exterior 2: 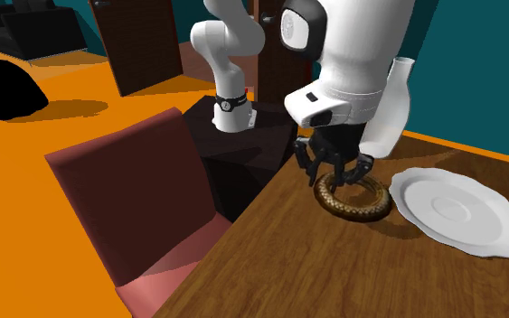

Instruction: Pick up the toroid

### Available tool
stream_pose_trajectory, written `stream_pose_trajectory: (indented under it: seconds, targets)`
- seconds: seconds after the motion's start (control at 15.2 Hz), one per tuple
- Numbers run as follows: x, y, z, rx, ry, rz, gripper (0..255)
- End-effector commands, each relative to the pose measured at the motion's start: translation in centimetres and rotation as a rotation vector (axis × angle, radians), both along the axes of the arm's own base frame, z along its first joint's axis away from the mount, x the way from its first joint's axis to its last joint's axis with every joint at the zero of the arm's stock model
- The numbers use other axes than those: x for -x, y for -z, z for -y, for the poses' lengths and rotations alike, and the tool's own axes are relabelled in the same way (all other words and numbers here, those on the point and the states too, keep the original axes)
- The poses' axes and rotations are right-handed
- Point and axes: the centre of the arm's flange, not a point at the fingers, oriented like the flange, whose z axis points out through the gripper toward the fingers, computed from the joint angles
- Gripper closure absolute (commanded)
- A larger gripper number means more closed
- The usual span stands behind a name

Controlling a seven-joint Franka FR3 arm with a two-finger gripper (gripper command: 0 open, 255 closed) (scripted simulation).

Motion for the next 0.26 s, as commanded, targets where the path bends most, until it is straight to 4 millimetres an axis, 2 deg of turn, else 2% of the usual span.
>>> stream_pose_trajectory:
  seconds: [0.0, 0.2]
  targets:
    - [-0.05, -1.18, 0.05, 0.0, 0.0, 0.0, 255]
    - [-0.05, -1.79, 0.05, 0.0, 0.0, 0.0, 255]
